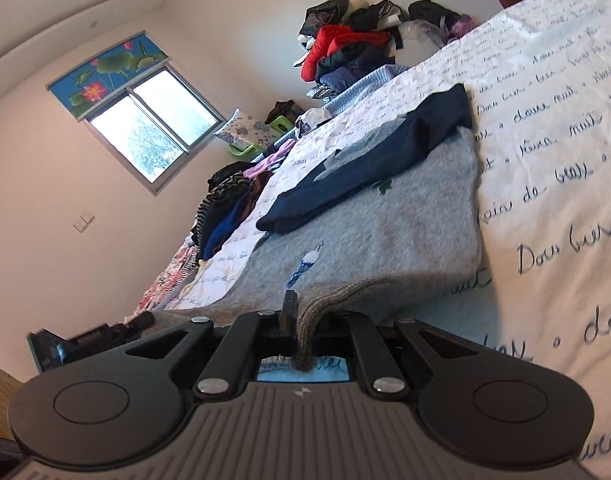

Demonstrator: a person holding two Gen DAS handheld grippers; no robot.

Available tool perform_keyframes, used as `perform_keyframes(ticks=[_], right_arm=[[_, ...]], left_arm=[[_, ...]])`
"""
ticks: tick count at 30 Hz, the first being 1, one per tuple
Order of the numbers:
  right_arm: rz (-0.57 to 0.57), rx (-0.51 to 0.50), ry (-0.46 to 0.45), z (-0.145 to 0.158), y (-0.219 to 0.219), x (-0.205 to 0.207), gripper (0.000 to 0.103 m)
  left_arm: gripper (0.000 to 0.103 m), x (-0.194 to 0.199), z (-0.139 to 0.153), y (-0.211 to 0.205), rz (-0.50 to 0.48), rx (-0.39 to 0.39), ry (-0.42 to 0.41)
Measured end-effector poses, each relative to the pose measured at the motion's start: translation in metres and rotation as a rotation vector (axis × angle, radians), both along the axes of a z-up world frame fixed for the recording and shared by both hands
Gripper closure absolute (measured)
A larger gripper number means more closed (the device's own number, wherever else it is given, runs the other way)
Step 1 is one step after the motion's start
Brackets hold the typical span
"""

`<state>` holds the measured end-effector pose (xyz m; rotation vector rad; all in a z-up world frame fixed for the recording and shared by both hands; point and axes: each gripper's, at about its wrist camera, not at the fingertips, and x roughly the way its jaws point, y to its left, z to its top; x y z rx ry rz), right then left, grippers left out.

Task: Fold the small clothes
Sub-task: 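Lift the hem and fold it toward the collar with both grippers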

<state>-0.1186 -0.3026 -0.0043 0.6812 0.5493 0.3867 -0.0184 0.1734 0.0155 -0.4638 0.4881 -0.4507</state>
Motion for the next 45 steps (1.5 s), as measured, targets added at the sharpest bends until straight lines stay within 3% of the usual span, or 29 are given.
perform_keyframes(ticks=[13,19,29,45], right_arm=[[-0.076,-0.097,-0.100,0.030,-0.010,0.045,0.096],[-0.101,-0.105,-0.106,0.031,-0.017,0.068,0.096],[-0.130,-0.115,-0.101,0.027,-0.021,0.112,0.096],[-0.162,-0.110,-0.100,0.023,-0.036,0.147,0.096]], left_arm=[[0.097,0.049,0.037,-0.039,0.119,0.075,-0.078],[0.097,0.077,0.041,-0.054,0.191,0.167,-0.028],[0.097,0.113,0.043,-0.089,0.251,0.333,-0.034],[0.097,0.154,0.042,-0.105,0.296,0.388,-0.018]])
